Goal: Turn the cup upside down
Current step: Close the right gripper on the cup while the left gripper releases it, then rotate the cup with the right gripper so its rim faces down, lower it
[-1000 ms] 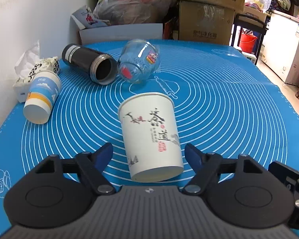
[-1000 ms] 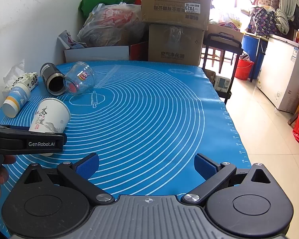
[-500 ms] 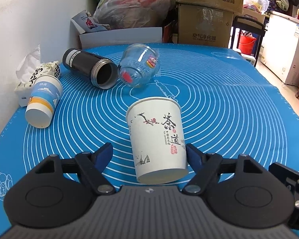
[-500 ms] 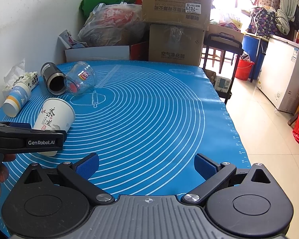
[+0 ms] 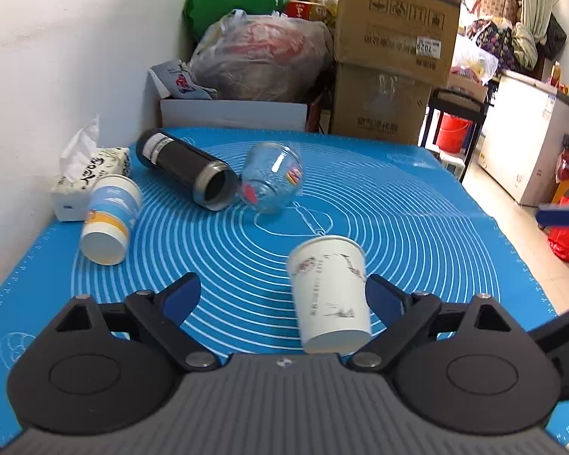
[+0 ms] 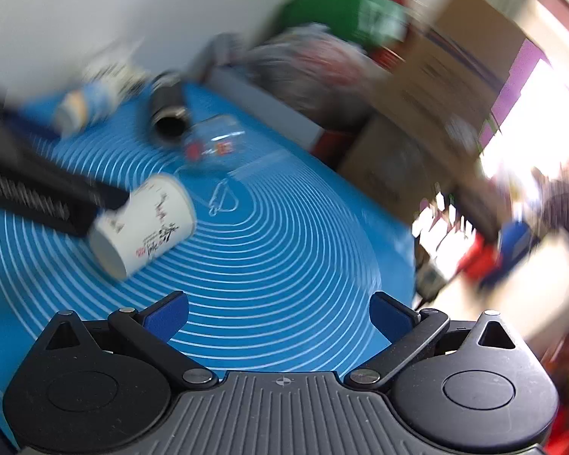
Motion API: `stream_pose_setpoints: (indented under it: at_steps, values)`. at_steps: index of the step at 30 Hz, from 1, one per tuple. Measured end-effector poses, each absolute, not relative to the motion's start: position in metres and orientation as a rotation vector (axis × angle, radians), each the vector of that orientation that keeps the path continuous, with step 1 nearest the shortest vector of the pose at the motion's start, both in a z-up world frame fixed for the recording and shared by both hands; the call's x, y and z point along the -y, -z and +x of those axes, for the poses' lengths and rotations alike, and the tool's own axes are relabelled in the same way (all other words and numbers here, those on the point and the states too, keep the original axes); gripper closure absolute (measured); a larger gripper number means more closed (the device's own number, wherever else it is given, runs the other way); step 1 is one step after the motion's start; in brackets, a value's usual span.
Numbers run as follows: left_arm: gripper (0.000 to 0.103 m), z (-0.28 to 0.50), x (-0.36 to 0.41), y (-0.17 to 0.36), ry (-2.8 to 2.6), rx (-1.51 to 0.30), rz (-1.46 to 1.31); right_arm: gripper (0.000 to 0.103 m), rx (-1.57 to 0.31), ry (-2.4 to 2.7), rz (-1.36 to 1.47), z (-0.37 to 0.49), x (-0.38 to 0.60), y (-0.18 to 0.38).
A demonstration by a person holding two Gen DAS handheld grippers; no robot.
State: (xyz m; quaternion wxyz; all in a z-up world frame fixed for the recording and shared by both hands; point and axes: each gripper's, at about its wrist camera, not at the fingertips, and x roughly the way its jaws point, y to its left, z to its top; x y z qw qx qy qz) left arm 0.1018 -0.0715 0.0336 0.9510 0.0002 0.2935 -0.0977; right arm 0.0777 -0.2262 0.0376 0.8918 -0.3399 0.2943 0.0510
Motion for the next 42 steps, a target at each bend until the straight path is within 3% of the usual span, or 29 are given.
stream_pose_setpoints:
  at_steps: [12, 18, 22, 29, 33, 38, 42]
  values:
    - [0.009, 0.1, 0.002, -0.031, 0.002, -0.584, -0.07, 0.0, -0.569, -0.263, -1.598, 0.079, 0.144, -0.019]
    - [0.009, 0.099, -0.02, -0.022, -0.076, -0.585, -0.044, 0.0, -0.422, -0.388, -2.11, 0.067, 0.132, 0.018]
    - [0.009, 0.098, -0.035, -0.016, -0.104, -0.596, -0.06, 0.0, -0.218, -0.478, -2.468, 0.062, 0.14, 0.047]
    - [0.009, 0.1, -0.05, -0.014, -0.124, -0.59, -0.062, 0.001, 0.03, -0.705, -2.754, 0.071, 0.141, 0.08]
    - [0.009, 0.103, -0.055, -0.012, -0.107, -0.606, -0.081, 0.011, 0.032, -0.779, -2.821, 0.076, 0.137, 0.094]
    - [0.009, 0.105, -0.055, -0.011, -0.093, -0.613, -0.088, 0.033, -0.001, -0.814, -2.864, 0.083, 0.139, 0.103]
    - [0.009, 0.105, -0.054, -0.01, -0.088, -0.616, -0.088, 0.042, 0.008, -0.835, -2.862, 0.08, 0.145, 0.104]
